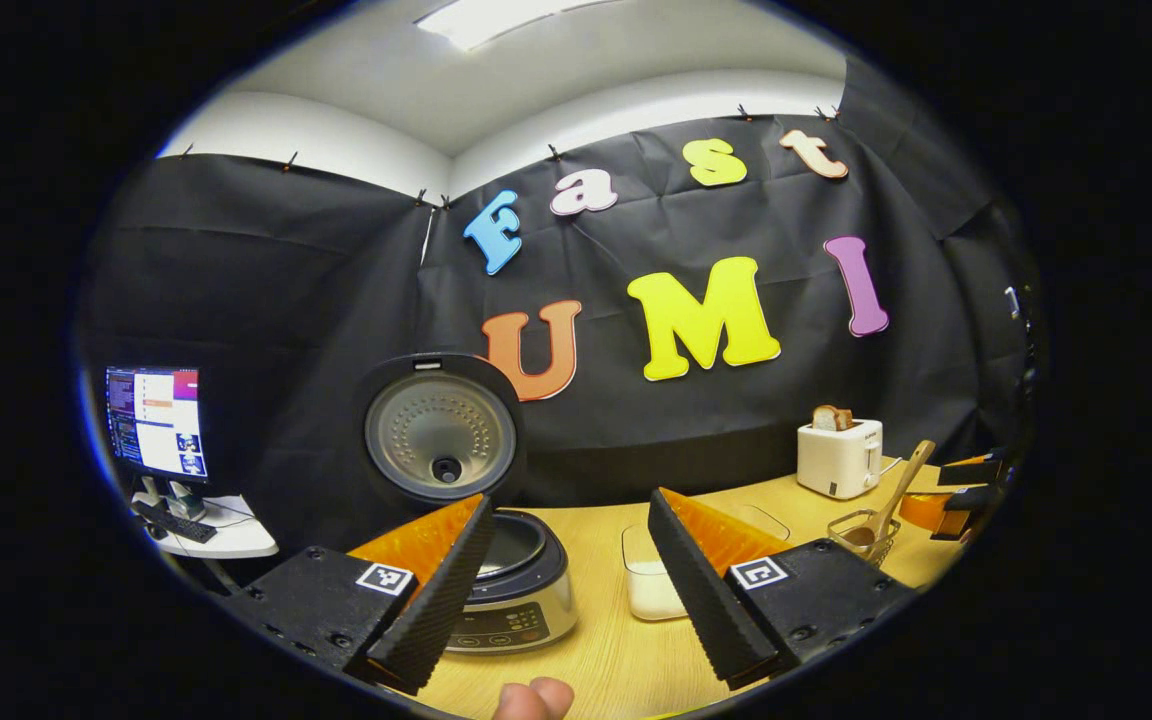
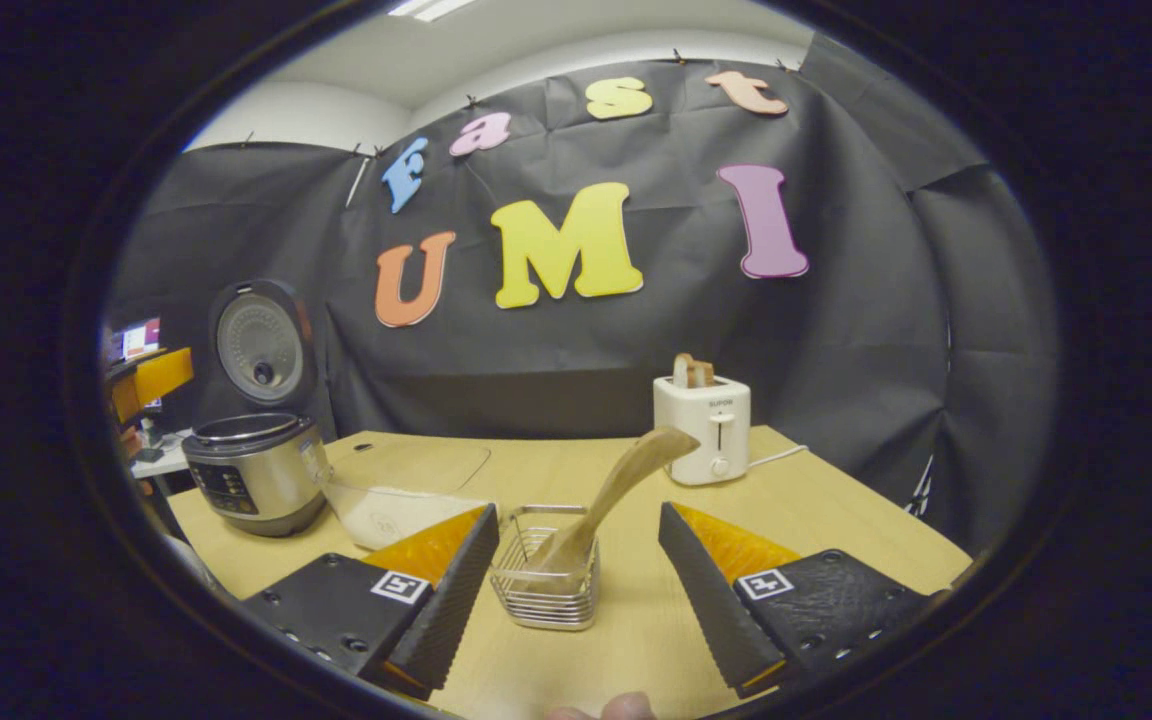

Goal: Close the left gripper, press the button to open the rice cooker; take a wooden spoon from the chopstick holder with the right hand, scoop a spoonful of rice and pour it into the rice cooker, then put the wooden spoon back into the chopstick holder.

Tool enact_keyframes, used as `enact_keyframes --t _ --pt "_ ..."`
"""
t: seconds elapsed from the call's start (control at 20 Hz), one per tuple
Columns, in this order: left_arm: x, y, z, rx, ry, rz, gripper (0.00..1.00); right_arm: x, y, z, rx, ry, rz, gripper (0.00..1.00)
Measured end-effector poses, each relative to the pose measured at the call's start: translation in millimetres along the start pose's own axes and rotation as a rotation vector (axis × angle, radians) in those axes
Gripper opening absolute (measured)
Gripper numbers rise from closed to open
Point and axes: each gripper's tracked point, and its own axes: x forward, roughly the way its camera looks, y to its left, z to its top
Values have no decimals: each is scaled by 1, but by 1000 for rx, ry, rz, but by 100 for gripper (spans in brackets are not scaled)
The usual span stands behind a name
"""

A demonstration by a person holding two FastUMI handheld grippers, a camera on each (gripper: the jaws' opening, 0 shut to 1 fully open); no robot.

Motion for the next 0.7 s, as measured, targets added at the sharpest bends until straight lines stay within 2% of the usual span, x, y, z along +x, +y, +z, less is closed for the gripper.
enact_keyframes --t 0.15,0.2,0.25,0.3,0.35,0.4,0.45,0.6,0.65,0.7 --pt "-3 7 -7 -15 7 9 99 17 -1 -4 4 24 -21 91" --pt "-2 11 -7 -15 4 14 99 21 -2 -6 9 33 -25 96" --pt "-2 15 -7 -15 5 22 99 26 -2 -7 13 41 -32 92" --pt "-3 19 -6 -20 -1 30 99 30 -3 -7 16 45 -37 96" --pt "-3 20 -4 -22 -8 29 99 34 -5 -7 19 46 -47 92" --pt "-3 22 -3 -23 -10 30 99 37 -9 -6 22 50 -59 96" --pt "-2 26 -3 -22 -10 37 99 40 -10 -7 28 51 -64 92" --pt "-3 32 -2 -27 -10 47 99 48 -13 -7 46 62 -74 92" --pt "-4 34 -1 -28 -12 50 99 52 -14 -8 53 65 -76 96" --pt "-4 37 -1 -29 -14 55 99 56 -13 -8 60 72 -75 92"
